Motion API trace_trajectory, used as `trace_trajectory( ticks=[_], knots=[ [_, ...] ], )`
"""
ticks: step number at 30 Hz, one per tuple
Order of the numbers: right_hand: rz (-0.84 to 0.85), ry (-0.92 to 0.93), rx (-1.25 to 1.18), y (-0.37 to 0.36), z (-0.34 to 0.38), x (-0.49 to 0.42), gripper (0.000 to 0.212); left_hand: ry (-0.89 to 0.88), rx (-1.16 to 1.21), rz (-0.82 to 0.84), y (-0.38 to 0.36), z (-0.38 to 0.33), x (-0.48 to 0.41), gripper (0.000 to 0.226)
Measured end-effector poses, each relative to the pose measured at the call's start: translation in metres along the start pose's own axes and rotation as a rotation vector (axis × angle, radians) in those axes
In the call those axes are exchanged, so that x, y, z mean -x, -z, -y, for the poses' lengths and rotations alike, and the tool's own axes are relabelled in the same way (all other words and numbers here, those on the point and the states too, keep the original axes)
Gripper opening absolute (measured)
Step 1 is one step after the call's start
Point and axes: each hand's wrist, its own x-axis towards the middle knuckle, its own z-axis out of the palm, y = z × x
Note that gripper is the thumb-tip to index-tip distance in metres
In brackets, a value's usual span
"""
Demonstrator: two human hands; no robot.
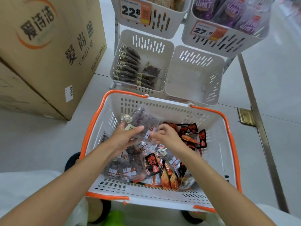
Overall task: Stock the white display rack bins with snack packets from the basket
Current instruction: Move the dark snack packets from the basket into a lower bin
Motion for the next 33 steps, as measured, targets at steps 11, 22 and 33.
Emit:
trace_trajectory(
  ticks=[11, 22, 33],
  knots=[
    [-0.147, 0.509, 0.438, 0.021, 0.035, -0.021, 0.044, -0.202, -0.408, 0.069, -0.001, -0.034, -0.016, 0.038],
    [0.045, 0.45, 0.441, 0.07, 0.133, -0.061, 0.073, -0.422, -0.708, 0.23, -0.014, -0.127, -0.064, 0.076],
    [-0.644, 0.516, 0.346, 0.179, 0.108, -0.141, 0.051, -0.404, -1.194, 0.088, -0.05, -0.195, -0.266, 0.086]
  ],
)
